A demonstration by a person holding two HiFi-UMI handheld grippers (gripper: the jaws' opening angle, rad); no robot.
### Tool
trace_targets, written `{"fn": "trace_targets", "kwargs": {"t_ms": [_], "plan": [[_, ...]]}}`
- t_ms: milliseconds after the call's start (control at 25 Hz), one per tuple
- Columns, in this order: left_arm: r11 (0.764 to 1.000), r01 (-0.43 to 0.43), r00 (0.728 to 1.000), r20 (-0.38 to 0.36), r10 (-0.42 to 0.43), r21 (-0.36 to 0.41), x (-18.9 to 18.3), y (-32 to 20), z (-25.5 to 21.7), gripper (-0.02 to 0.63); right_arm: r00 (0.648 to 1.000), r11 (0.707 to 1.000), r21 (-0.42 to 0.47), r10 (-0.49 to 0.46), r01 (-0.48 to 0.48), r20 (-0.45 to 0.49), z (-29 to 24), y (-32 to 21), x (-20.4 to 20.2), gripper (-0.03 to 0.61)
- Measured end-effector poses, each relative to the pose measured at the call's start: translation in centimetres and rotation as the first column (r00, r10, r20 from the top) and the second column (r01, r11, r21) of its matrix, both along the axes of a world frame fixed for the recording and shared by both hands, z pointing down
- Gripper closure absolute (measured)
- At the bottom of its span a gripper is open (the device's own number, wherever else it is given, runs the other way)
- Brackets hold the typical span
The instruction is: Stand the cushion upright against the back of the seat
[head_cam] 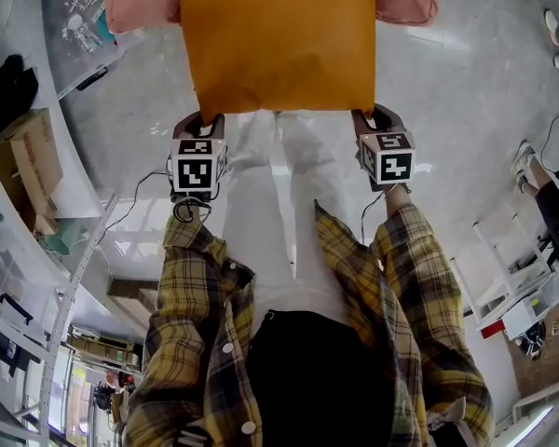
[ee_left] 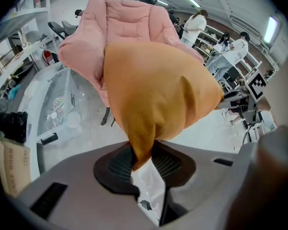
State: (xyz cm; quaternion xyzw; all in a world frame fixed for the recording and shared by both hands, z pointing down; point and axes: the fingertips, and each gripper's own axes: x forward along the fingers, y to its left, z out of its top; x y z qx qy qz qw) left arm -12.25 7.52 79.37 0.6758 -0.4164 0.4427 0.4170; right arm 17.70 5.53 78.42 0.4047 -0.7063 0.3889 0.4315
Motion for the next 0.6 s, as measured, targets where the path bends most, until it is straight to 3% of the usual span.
{"fn": "trace_targets", "kwargs": {"t_ms": [160, 600], "plan": [[1.000, 0.023, 1.000, -0.004, -0.022, 0.015, 0.2, -0.5, -1.6, 0.531, 1.000, 0.999, 0.035, 0.024, -0.024, 0.013, -1.5, -0.7, -0.3, 0.520], [0.996, 0.022, 0.999, -0.027, -0.020, 0.081, 0.7, -2.9, -9.7, 0.574, 0.994, 0.990, 0.116, 0.073, -0.082, 0.080, -9.7, -2.9, -0.6, 0.543]]}}
